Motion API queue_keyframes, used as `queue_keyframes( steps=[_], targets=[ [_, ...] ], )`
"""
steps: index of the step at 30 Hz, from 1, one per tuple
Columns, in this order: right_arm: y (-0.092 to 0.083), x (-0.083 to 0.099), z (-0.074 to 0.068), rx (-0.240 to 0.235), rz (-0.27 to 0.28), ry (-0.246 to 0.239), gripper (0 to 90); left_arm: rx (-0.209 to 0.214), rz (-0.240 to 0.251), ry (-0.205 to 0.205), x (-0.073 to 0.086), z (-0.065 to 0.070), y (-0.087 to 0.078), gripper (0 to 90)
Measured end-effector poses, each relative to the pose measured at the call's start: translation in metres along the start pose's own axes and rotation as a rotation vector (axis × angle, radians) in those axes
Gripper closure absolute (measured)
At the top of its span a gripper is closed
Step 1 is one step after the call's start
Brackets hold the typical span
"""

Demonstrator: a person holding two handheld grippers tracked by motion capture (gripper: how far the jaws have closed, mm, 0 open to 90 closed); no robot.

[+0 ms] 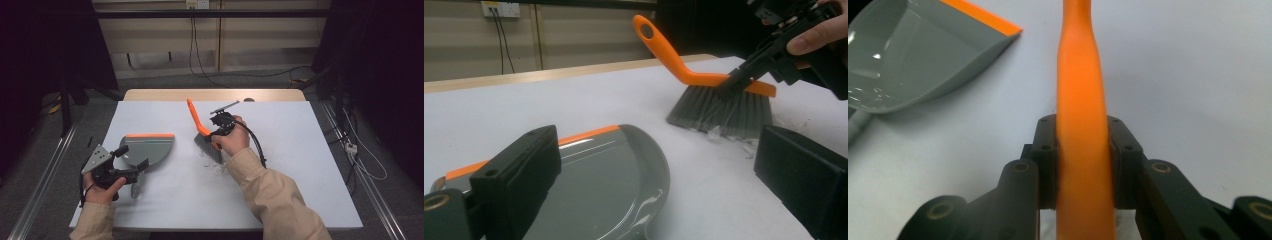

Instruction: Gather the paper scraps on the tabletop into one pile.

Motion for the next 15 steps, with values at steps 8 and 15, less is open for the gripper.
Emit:
queue_keyframes(
  steps=[8,15],
  targets=[
    [-0.029,0.001,0.003,-0.024,0.071,0.008,71.6,0.009,-0.004,0.008,-0.001,0.001,0.002,4.6],
    [-0.038,-0.006,-0.001,-0.029,0.191,-0.065,71.6,0.01,-0.005,0.003,0.0,0.001,0.003,4.6]
  ],
)
Point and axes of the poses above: each handheld gripper's, and its own axes: y roughly forward along the jaws, x roughly out of its underside, z roughly to its right, the point moved 2 cm from there along y, roughly forward along the jaws, and after that the axes turned 13 degrees about x, right-handed, at the moved point
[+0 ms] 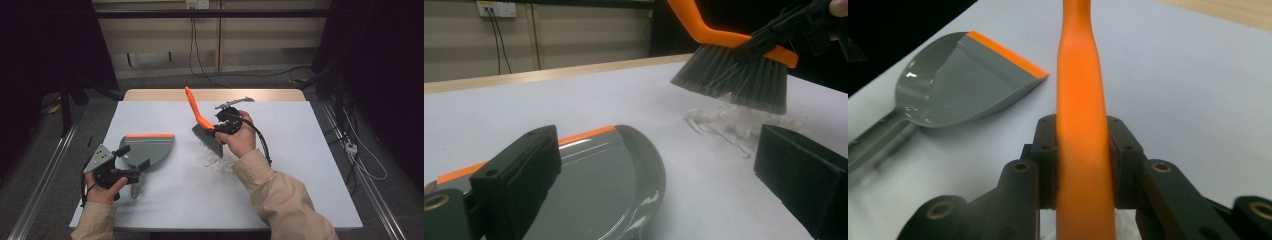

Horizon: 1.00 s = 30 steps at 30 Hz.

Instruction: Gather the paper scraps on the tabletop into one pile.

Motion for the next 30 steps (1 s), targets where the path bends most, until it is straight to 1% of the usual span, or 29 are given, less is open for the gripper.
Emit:
queue_keyframes(
  steps=[2,3,4,5,8,10,11,13,14,15,16,19,20,21,22,24,25,26,27,28,29,30],
  targets=[
    [0.001,-0.001,0.003,0.012,-0.002,-0.017,71.6,0.0,-0.001,0.001,0.0,-0.001,-0.001,4.6],
    [0.0,-0.002,0.005,0.003,-0.001,-0.016,71.6,-0.002,0.0,0.001,0.0,-0.001,-0.001,4.6],
    [-0.001,-0.003,0.006,0.001,0.008,-0.015,71.6,-0.003,0.005,-0.004,0.0,-0.001,-0.001,4.6],
    [-0.003,-0.004,0.008,0.011,0.021,-0.018,71.6,-0.002,0.005,-0.006,0.0,-0.001,0.0,4.6],
    [-0.007,-0.008,0.011,0.033,0.041,-0.126,71.6,-0.001,0.004,-0.007,0.001,-0.001,-0.001,4.6],
    [-0.006,-0.009,0.015,0.024,0.057,-0.204,71.6,0.0,0.008,-0.01,0.0,0.0,-0.001,4.6],
    [-0.005,-0.009,0.018,0.019,0.06,-0.219,71.6,0.001,0.009,-0.009,0.0,0.0,-0.001,4.6],
    [0.002,-0.008,0.028,-0.011,0.068,-0.269,71.6,-0.001,0.008,-0.01,0.0,-0.001,-0.001,4.6],
    [0.006,-0.007,0.033,-0.02,0.071,-0.279,71.6,-0.002,0.007,-0.011,0.001,-0.001,-0.001,4.6],
    [0.01,-0.007,0.038,-0.023,0.065,-0.284,71.6,-0.002,0.002,-0.006,0.001,-0.001,-0.001,4.6],
    [0.014,-0.006,0.043,-0.023,0.068,-0.298,71.6,-0.001,0.0,-0.005,0.001,-0.001,-0.001,4.6],
    [0.028,-0.004,0.054,-0.054,0.066,-0.364,71.7,-0.008,0.0,-0.004,0.001,-0.002,-0.002,4.6],
    [0.033,-0.003,0.056,-0.063,0.064,-0.373,71.6,-0.013,0.001,-0.005,0.001,-0.002,-0.002,4.6],
    [0.037,-0.003,0.057,-0.07,0.062,-0.383,71.6,-0.016,0.004,-0.007,0.001,-0.003,-0.002,4.6],
    [0.042,-0.002,0.058,-0.082,0.063,-0.414,71.6,-0.018,0.007,-0.011,0.001,-0.003,-0.002,4.6],
    [0.05,-0.002,0.058,-0.119,0.063,-0.436,71.6,-0.022,0.002,-0.009,0.001,-0.003,-0.001,4.6],
    [0.054,-0.001,0.058,-0.134,0.064,-0.464,71.6,-0.025,0.0,-0.009,0.001,-0.003,-0.001,4.6],
    [0.058,0.0,0.057,-0.147,0.059,-0.482,71.6,-0.027,-0.001,-0.011,0.001,-0.003,-0.001,4.6],
    [0.06,0.001,0.057,-0.168,0.061,-0.492,71.6,-0.029,0.002,-0.015,0.001,-0.003,0.0,4.6],
    [0.061,0.001,0.057,-0.187,0.064,-0.49,71.6,-0.03,0.005,-0.018,0.002,-0.003,0.0,4.6],
    [0.061,0.001,0.057,-0.197,0.065,-0.502,71.6,-0.031,-0.008,-0.008,0.002,-0.003,0.0,4.6],
    [0.061,0.001,0.056,-0.214,0.061,-0.514,71.6,-0.032,-0.009,-0.008,0.002,-0.003,-0.001,4.5]
  ],
)
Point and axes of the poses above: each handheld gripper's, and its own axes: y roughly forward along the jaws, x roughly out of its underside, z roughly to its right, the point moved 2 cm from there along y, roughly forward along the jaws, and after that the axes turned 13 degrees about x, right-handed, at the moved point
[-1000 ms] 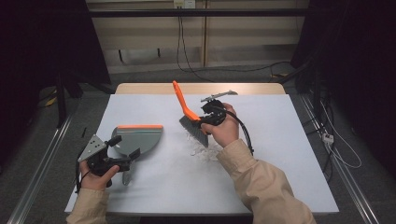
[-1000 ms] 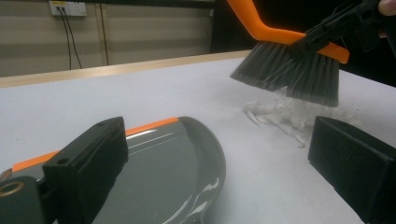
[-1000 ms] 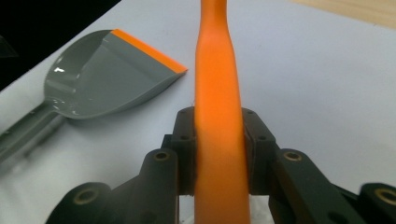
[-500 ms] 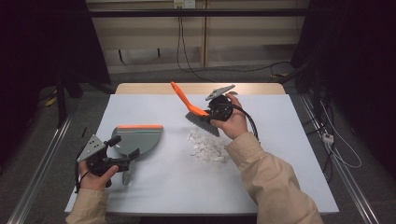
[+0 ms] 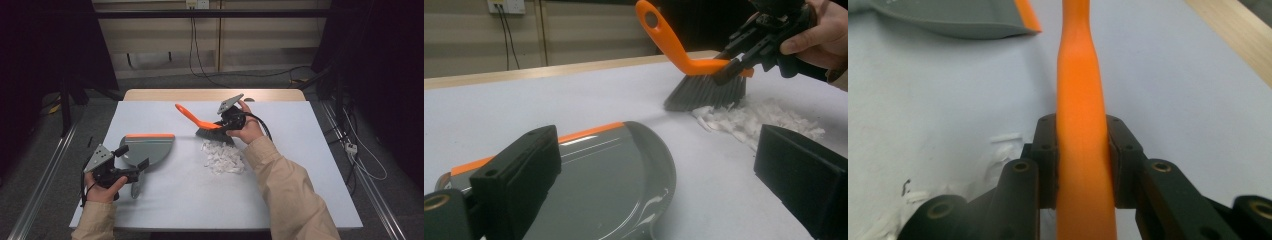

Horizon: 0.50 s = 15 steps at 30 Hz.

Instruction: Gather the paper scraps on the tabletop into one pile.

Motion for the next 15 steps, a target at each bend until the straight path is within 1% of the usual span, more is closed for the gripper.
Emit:
queue_keyframes(
  steps=[1,2,5,7,8,9,10,11,12,13,14,15],
  targets=[
    [-0.001,0.0,-0.001,-0.006,-0.007,-0.018,71.7,-0.002,0.0,0.0,0.0,0.0,0.0,4.6],
    [-0.004,0.0,-0.003,-0.013,-0.015,-0.048,71.6,-0.003,0.0,0.0,0.0,0.0,-0.001,4.5],
    [-0.011,0.002,-0.009,-0.031,-0.047,-0.115,71.7,-0.005,0.002,-0.005,0.001,0.0,-0.001,4.5],
    [-0.017,0.003,-0.012,-0.027,-0.065,-0.14,71.7,-0.003,-0.004,-0.003,0.002,0.0,-0.001,4.5],
    [-0.019,0.004,-0.013,-0.035,-0.068,-0.159,71.7,-0.003,-0.002,-0.003,0.001,0.0,-0.001,4.5],
    [-0.022,0.005,-0.014,-0.041,-0.074,-0.157,71.7,-0.003,0.0,-0.002,0.001,0.0,-0.001,4.5],
    [-0.025,0.006,-0.015,-0.038,-0.076,-0.164,71.7,-0.002,0.004,-0.002,0.001,0.001,-0.001,4.5],
    [-0.028,0.007,-0.017,-0.048,-0.079,-0.169,71.7,-0.002,0.004,-0.001,0.001,0.001,-0.001,4.5],
    [-0.03,0.008,-0.017,-0.047,-0.078,-0.162,71.7,-0.002,0.001,0.0,0.001,0.001,-0.001,4.5],
    [-0.033,0.009,-0.018,-0.034,-0.074,-0.157,71.7,-0.001,0.0,0.003,0.001,0.001,-0.001,4.5],
    [-0.037,0.01,-0.018,-0.038,-0.073,-0.152,71.7,-0.002,0.001,0.002,0.001,0.001,-0.001,4.5],
    [-0.04,0.01,-0.018,-0.028,-0.065,-0.139,71.7,-0.001,0.003,0.0,0.001,0.001,-0.001,4.5]
  ],
)
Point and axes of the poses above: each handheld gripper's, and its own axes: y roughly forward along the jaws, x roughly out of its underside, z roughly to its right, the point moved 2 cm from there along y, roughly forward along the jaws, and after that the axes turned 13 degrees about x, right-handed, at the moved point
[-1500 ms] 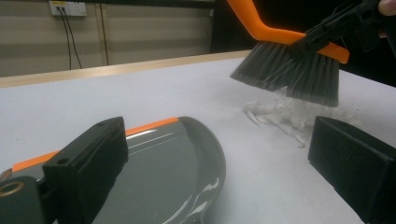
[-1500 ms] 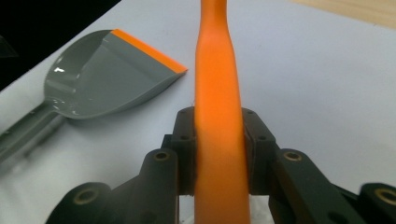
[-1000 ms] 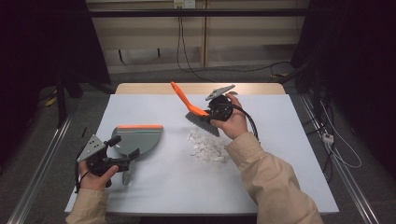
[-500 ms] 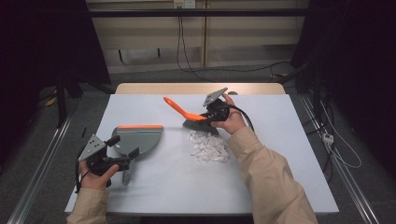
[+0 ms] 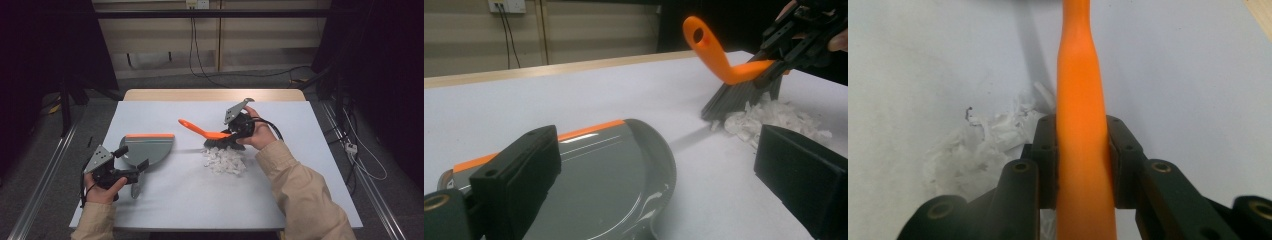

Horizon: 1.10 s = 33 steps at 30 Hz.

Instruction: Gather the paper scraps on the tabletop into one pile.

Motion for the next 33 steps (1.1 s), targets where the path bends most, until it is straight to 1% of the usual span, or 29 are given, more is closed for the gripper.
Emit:
queue_keyframes(
  steps=[1,2,4,6,7,11,12,14,15,16,17,19,20,23,25,27,29,30,31,32,33],
  targets=[
    [-0.003,0.0,0.001,0.016,0.012,0.023,71.7,0.002,-0.003,0.004,0.0,0.0,0.0,4.5],
    [-0.007,0.0,0.003,0.022,0.025,0.046,71.7,0.003,-0.004,0.005,0.0,0.0,0.0,4.5],
    [-0.013,0.0,0.006,0.054,0.043,0.094,71.6,0.005,-0.003,0.003,-0.001,0.001,0.001,4.5],
    [-0.017,0.0,0.009,0.053,0.058,0.131,71.6,0.007,0.002,0.004,-0.001,0.001,0.0,4.5],
    [-0.019,0.0,0.01,0.063,0.061,0.146,71.6,0.008,0.002,0.005,-0.001,0.0,0.0,4.5],
    [-0.024,0.002,0.011,0.076,0.055,0.172,71.6,0.008,0.002,0.003,-0.001,0.0,-0.001,4.5],
    [-0.026,0.003,0.011,0.086,0.054,0.181,71.7,0.011,0.003,0.003,-0.001,0.0,-0.001,4.5],
    [-0.03,0.006,0.012,0.088,0.066,0.205,71.6,0.013,0.001,0.005,-0.001,0.0,-0.001,4.5],
    [-0.032,0.008,0.013,0.103,0.071,0.219,71.6,0.013,0.004,0.003,-0.001,0.0,-0.002,4.5],
    [-0.033,0.01,0.014,0.104,0.075,0.226,71.7,0.013,0.004,0.002,-0.001,0.0,-0.002,4.5],
    [-0.035,0.013,0.015,0.097,0.072,0.24,71.6,0.013,0.008,-0.002,-0.002,0.0,-0.002,4.5],
    [-0.038,0.018,0.015,0.115,0.056,0.247,71.6,0.016,0.007,-0.007,-0.002,0.0,-0.003,4.5],
    [-0.039,0.02,0.014,0.116,0.043,0.25,71.6,0.014,0.002,-0.008,-0.002,0.0,-0.003,4.5],
    [-0.043,0.027,0.012,0.139,0.054,0.309,71.7,0.024,-0.017,0.0,-0.002,0.002,-0.002,4.3],
    [-0.046,0.031,0.011,0.149,0.053,0.34,71.6,0.038,-0.024,-0.004,-0.002,0.004,-0.001,3.9],
    [-0.049,0.034,0.009,0.18,0.036,0.357,71.6,0.049,-0.039,0.004,-0.002,0.006,0.0,3.7],
    [-0.053,0.039,0.009,0.206,0.033,0.392,71.6,0.054,-0.039,0.006,-0.002,0.008,0.0,3.5],
    [-0.055,0.041,0.008,0.218,0.039,0.408,71.6,0.051,-0.045,0.005,-0.002,0.008,0.0,3.3],
    [-0.057,0.044,0.007,0.215,0.053,0.43,71.6,0.046,-0.054,0.008,-0.002,0.009,0.0,2.8],
    [-0.059,0.046,0.006,0.217,0.062,0.443,71.6,0.048,-0.056,0.004,-0.002,0.01,0.0,3.2],
    [-0.061,0.047,0.005,0.229,0.062,0.455,71.6,0.048,-0.067,0.007,-0.001,0.01,0.0,3.4]
  ],
)
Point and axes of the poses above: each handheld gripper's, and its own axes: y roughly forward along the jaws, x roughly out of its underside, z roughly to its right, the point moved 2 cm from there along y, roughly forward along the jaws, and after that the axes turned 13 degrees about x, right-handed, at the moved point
